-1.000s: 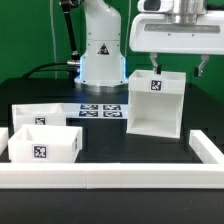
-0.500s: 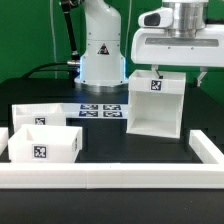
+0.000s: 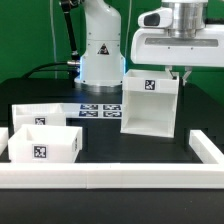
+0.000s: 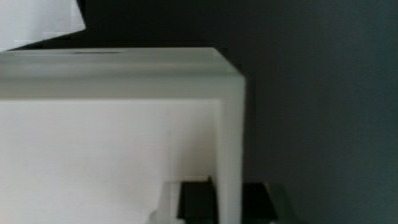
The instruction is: Assemble drawer
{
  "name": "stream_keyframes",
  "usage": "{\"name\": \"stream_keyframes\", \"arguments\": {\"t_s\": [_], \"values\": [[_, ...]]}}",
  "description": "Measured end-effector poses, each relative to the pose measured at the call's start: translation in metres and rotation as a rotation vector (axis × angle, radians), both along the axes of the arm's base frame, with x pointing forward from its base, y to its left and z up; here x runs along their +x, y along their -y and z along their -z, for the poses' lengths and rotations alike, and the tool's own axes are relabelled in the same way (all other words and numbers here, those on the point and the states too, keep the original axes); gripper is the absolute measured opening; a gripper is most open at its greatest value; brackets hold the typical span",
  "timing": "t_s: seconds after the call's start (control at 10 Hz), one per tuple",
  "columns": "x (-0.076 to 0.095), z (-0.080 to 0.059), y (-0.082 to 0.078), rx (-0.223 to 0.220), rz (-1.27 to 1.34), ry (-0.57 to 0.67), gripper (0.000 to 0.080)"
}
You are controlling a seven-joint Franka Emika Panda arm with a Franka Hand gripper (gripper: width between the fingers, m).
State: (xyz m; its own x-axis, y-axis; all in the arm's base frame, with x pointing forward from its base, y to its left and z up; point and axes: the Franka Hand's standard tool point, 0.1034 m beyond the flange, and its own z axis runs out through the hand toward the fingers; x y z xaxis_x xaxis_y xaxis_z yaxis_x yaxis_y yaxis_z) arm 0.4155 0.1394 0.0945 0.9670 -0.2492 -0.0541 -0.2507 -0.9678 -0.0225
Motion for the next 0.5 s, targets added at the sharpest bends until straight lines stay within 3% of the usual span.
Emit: {"name": "stream_keyframes", "arguments": {"t_s": [0.5], "values": [[0.0, 0.0, 0.0, 0.0, 0.0, 0.0, 0.0036]]}}
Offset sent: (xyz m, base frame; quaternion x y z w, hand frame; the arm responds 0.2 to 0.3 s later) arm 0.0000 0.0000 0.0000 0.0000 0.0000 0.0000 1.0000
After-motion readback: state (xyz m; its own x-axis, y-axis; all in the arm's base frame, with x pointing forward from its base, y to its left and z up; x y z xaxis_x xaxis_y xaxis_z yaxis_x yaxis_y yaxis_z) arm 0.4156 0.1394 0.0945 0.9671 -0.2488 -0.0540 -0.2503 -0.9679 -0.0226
